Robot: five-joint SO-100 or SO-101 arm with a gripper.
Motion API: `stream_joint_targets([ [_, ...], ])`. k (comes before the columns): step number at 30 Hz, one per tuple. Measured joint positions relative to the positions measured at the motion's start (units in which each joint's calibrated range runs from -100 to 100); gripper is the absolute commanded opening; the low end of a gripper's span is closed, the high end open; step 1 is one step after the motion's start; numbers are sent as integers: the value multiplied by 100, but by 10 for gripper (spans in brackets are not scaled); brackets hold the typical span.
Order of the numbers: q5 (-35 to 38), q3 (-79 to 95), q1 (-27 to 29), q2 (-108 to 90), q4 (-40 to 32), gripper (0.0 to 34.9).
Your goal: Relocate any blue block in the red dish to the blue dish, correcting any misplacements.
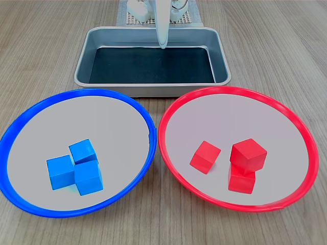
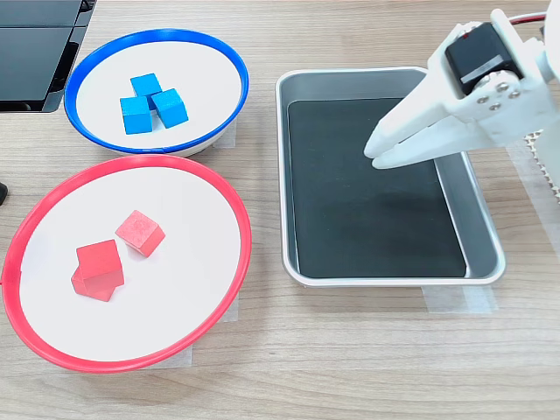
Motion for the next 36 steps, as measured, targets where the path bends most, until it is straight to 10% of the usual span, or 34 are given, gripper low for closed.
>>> stream_joint_targets([
  [36,-29,0,0,-111,49,0],
])
